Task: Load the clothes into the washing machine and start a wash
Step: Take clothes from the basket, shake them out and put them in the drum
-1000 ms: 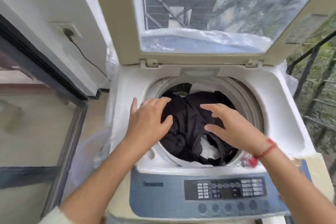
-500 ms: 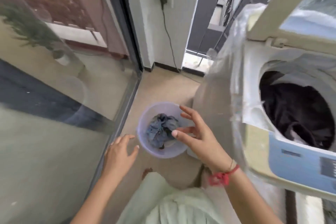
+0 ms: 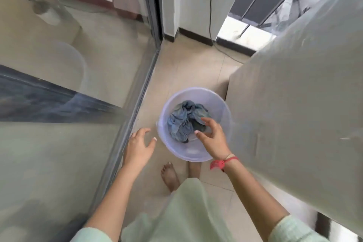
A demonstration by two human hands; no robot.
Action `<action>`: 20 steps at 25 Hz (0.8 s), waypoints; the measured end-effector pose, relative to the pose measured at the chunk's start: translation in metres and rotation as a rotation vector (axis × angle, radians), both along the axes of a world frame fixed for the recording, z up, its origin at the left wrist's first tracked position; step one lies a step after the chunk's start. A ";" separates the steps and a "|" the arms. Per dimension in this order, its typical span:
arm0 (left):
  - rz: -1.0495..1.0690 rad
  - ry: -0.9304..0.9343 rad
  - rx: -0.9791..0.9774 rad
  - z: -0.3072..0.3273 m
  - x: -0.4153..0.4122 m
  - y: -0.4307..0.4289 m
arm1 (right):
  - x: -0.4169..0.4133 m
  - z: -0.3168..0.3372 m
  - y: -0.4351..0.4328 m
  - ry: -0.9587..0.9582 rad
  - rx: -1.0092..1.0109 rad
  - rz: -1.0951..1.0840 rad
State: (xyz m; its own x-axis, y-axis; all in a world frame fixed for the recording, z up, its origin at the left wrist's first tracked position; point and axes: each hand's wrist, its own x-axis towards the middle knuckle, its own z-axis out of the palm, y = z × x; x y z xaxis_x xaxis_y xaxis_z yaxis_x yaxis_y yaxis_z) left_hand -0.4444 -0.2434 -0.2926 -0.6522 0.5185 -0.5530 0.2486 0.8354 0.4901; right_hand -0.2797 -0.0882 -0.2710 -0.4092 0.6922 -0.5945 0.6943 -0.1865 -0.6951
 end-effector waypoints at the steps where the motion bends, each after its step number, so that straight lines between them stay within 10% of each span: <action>1: -0.012 -0.022 -0.023 -0.023 0.001 0.003 | -0.004 -0.033 0.003 -0.062 -0.017 -0.026; 6: -0.242 0.055 -0.013 -0.137 0.010 0.036 | -0.017 -0.186 0.020 -0.327 -0.150 -0.077; 12: -0.747 0.038 -0.198 -0.280 0.046 0.086 | -0.009 -0.347 0.061 -0.661 0.189 0.300; 17: -0.056 -0.195 -0.350 -0.374 0.048 0.128 | -0.003 -0.428 0.080 -0.544 0.233 0.189; 20: -0.083 -0.053 -0.410 -0.389 0.046 0.136 | 0.001 -0.421 0.068 -0.446 0.242 0.011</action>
